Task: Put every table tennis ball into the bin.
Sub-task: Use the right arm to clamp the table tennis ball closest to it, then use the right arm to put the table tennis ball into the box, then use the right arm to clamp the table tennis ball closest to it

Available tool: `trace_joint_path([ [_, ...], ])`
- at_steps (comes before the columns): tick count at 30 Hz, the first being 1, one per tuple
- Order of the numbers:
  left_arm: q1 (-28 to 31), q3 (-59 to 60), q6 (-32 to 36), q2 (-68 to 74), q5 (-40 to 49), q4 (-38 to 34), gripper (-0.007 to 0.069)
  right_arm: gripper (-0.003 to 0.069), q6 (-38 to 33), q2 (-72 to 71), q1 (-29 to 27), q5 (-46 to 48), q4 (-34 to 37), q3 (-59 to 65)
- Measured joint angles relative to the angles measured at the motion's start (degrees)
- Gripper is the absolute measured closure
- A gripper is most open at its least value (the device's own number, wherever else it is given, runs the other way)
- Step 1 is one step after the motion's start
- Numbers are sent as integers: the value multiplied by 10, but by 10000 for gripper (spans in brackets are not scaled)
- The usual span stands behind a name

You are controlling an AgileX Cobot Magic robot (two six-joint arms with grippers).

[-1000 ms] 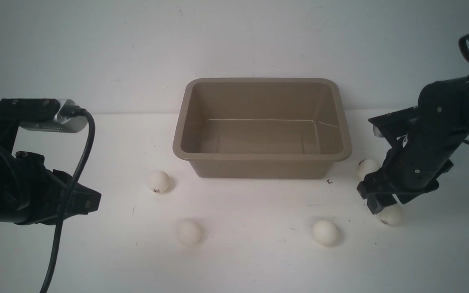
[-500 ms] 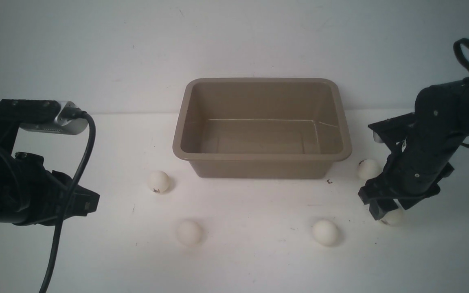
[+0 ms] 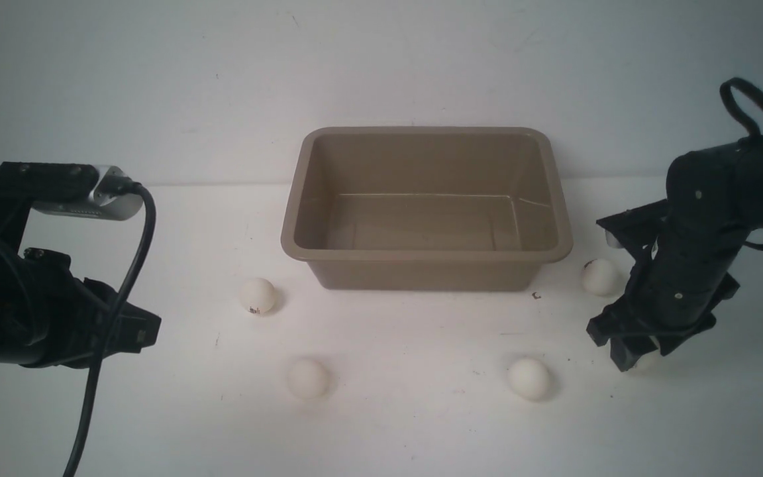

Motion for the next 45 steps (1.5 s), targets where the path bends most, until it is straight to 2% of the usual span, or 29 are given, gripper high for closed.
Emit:
trace_joint_path([
  [5,0,0,0,0,-1,0,629,298,-2,-84,0,7,8,-31],
  [9,0,0,0,0,-1,0,629,298,-31,-104,21,13,38,-144],
  [16,0,0,0,0,-1,0,629,298,-28,27,75,76,47,-337],
  [23,0,0,0,0,-1,0,629,298,-37,152,88,142,64,-459],
  [27,0,0,0,0,0,7,629,270,-40,185,90,148,75,-484],
  [30,0,0,0,0,0,19,629,186,-40,192,91,147,83,-484],
  [33,0,0,0,0,0,24,629,148,-40,188,91,143,70,-485],
  [38,0,0,0,0,0,28,629,160,-28,139,85,156,12,-485],
  [45,0,0,0,0,0,28,629,173,-26,85,26,158,27,-481],
])
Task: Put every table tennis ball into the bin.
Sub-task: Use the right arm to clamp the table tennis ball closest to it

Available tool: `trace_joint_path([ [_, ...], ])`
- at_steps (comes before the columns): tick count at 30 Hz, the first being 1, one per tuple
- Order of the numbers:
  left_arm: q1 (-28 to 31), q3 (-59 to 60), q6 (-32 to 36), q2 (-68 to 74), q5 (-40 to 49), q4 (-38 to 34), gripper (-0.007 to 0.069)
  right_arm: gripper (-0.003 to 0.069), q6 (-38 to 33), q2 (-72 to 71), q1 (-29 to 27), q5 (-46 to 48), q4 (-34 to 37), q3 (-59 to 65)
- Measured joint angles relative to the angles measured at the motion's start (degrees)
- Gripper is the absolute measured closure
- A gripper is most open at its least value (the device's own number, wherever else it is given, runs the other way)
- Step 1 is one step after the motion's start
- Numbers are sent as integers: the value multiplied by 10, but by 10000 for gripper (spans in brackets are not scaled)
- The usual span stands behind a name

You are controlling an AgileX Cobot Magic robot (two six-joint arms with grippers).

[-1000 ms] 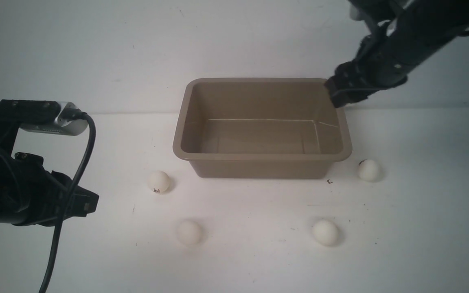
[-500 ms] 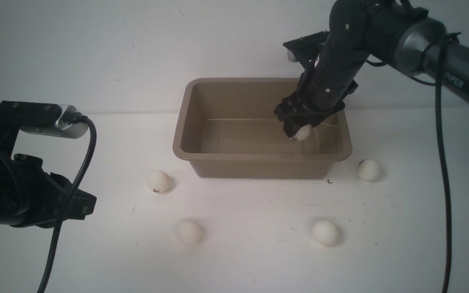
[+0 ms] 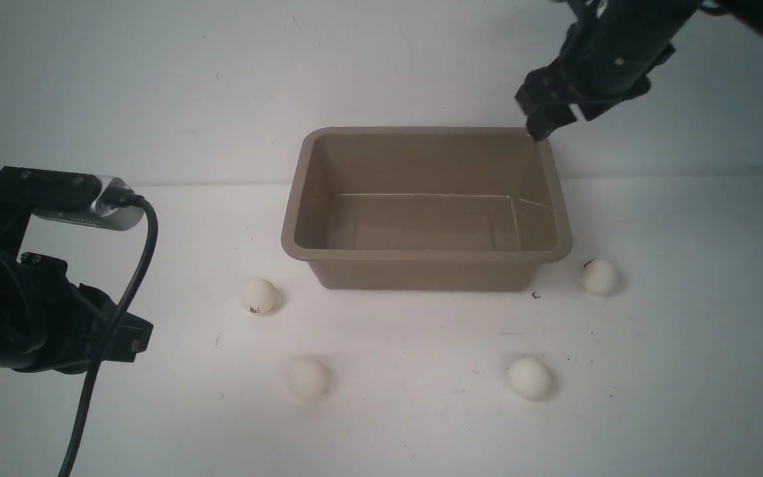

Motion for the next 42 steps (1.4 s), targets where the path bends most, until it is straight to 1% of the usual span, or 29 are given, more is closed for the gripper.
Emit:
trace_joint_path([
  [4,0,0,0,0,0,0,629,173,-3,-6,-32,0,9,54],
  [9,0,0,0,0,0,0,629,173,-17,-2,-36,0,16,130],
  [14,0,0,0,0,0,0,629,173,-19,3,-36,-1,14,166],
  [27,0,0,0,0,0,0,629,173,-22,13,-36,-26,4,183],
  [35,0,0,0,0,0,1,629,173,-55,24,-38,-29,6,184],
  [42,0,0,0,0,1,15,629,173,-90,29,-56,-35,23,221],
])
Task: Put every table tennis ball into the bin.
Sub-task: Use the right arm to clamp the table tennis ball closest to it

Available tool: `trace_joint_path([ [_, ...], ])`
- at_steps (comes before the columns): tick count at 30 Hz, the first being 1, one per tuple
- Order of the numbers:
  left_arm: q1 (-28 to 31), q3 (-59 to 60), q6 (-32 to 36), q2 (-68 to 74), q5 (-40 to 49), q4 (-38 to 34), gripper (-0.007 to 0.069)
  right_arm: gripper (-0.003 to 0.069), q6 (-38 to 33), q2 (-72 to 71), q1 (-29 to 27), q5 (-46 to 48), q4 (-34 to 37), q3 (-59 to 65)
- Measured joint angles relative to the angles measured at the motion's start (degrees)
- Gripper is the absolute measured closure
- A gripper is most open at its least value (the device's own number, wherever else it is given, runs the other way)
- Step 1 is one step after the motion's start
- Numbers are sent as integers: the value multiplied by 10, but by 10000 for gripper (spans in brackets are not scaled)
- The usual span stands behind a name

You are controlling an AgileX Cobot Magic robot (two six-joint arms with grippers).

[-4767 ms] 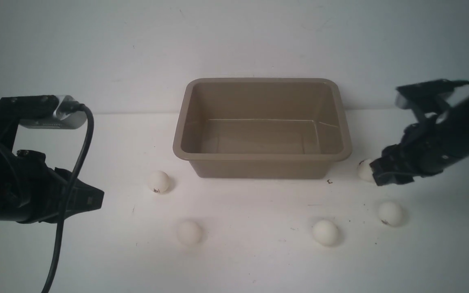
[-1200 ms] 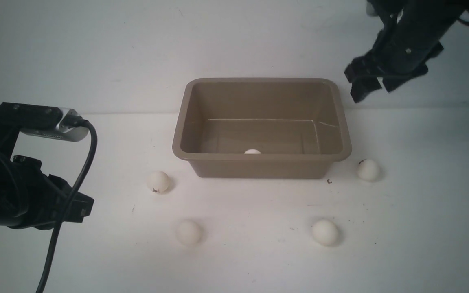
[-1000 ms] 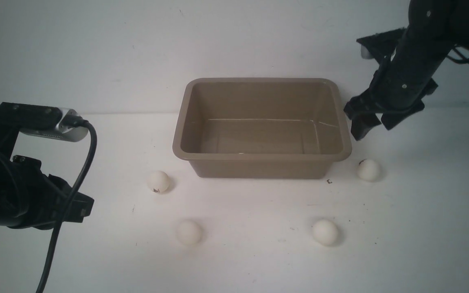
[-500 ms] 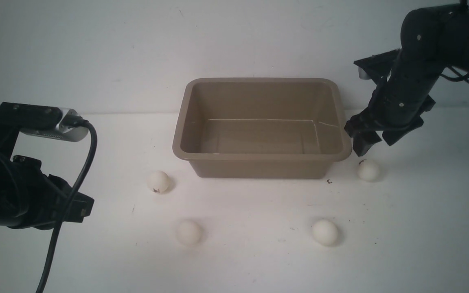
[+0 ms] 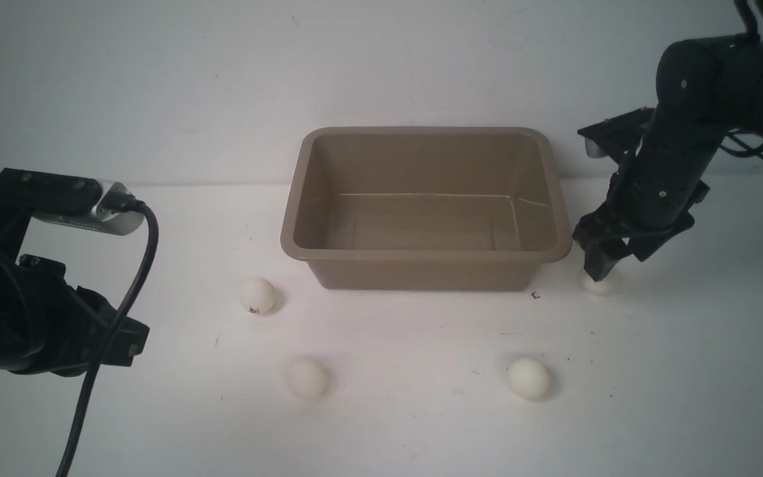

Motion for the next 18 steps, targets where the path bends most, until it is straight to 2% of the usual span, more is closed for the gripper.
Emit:
trace_joint_path([
  [7,0,0,0,0,0,2,629,173,-32,0,-5,-42,34,17],
  [18,0,0,0,0,0,2,629,173,-43,5,-5,-66,36,17],
])
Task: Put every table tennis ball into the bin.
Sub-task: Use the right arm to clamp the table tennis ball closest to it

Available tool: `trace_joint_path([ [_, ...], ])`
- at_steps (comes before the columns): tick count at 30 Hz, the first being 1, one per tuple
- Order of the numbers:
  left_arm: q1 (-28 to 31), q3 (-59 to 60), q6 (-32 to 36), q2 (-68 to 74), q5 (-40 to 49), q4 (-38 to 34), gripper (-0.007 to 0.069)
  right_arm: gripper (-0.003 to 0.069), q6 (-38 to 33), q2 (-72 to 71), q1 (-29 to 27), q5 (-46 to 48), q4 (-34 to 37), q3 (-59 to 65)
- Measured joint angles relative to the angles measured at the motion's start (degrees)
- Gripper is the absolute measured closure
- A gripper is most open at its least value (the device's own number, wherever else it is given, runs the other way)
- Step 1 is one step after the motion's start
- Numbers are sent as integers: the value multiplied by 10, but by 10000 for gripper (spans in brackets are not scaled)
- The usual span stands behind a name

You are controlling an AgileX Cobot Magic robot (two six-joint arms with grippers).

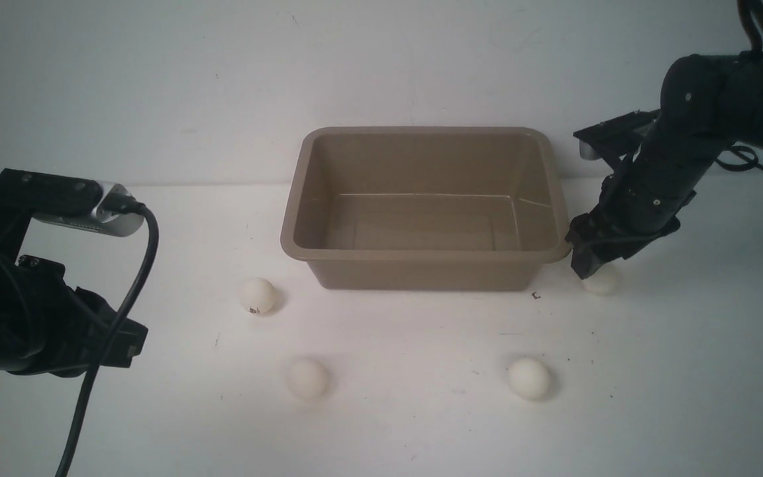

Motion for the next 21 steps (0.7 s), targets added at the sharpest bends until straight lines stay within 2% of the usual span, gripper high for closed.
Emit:
trace_joint_path([
  [9,0,0,0,0,0,0,629,178,-4,31,0,-3,-1,0],
  [12,0,0,0,0,0,0,629,213,7,35,0,-5,-14,0],
  [16,0,0,0,0,0,0,629,306,18,36,0,-8,-24,0],
  [21,0,0,-1,0,0,0,629,303,21,36,0,2,-34,0],
])
